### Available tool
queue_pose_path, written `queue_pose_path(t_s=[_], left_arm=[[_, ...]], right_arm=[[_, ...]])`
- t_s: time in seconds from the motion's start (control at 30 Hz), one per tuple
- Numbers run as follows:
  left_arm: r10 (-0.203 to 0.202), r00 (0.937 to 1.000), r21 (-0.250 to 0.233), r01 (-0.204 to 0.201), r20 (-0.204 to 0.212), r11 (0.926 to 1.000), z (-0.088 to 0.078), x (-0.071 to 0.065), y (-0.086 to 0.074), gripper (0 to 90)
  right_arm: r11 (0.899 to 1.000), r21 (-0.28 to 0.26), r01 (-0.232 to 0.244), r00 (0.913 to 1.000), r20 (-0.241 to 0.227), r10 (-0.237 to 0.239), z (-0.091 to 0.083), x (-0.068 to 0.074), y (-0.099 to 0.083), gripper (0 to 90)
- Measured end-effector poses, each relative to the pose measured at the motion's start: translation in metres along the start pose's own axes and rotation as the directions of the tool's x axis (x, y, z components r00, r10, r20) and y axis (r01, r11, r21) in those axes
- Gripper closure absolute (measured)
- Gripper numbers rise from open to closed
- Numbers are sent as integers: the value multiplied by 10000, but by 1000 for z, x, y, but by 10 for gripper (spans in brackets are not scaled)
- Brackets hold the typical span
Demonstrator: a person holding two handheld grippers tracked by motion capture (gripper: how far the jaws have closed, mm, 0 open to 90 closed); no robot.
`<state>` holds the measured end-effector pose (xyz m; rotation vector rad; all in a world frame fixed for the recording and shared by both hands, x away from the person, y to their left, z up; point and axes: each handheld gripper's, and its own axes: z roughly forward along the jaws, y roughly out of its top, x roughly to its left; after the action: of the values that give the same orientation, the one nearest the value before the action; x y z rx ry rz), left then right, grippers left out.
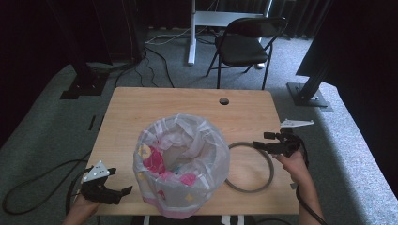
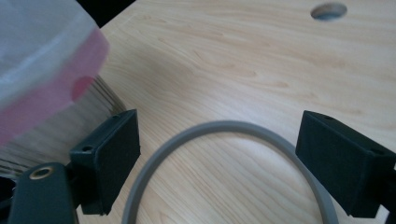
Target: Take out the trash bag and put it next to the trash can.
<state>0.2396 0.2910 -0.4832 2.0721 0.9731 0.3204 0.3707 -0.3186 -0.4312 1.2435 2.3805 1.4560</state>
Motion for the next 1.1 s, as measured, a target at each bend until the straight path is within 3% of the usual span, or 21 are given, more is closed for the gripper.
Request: queue_pose_path(t_s=[0.1, 0.27, 0.4, 0.53, 0.63, 0.87, 1.03, 1.1], left_arm=[[335, 9994, -27, -335, 88, 9994, -5, -8, 7, 0], [721, 9968, -313, -710, 349, 9970, -13, -18, 17, 0], [779, 9937, -678, -725, 804, 9951, -18, -24, 24, 0], [893, 9906, -919, -798, 1040, 9926, -19, -30, 30, 0], [916, 9852, -1258, -735, 1448, 9893, -19, -33, 34, 0], [1178, 9747, -1387, -922, 1897, 9860, -15, -46, 43, 0], [1246, 9738, -1332, -1001, 1905, 9860, -14, -56, 48, 0], [1273, 9706, -1357, -1007, 2045, 9856, -14, -59, 49, 0]], right_arm=[[9994, -62, 347, 9994, -91, -347, -1, 8, 11, 131], [9970, -298, 715, 9949, -697, -734, -2, 21, 29, 136], [9936, -525, 1005, 9909, -847, -1047, -1, 32, 45, 136], [9893, -836, 1195, 9818, -1385, -1303, 3, 44, 61, 136], [9853, -903, 1450, 9753, -1547, -1577, 8, 54, 74, 136], [9761, -1178, 1827, 9416, -2646, -2082, 20, 83, 102, 136], [9675, -902, 2361, 9231, -2902, -2523, 38, 107, 120, 135], [9651, -717, 2518, 9156, -3054, -2615, 48, 116, 126, 135]])
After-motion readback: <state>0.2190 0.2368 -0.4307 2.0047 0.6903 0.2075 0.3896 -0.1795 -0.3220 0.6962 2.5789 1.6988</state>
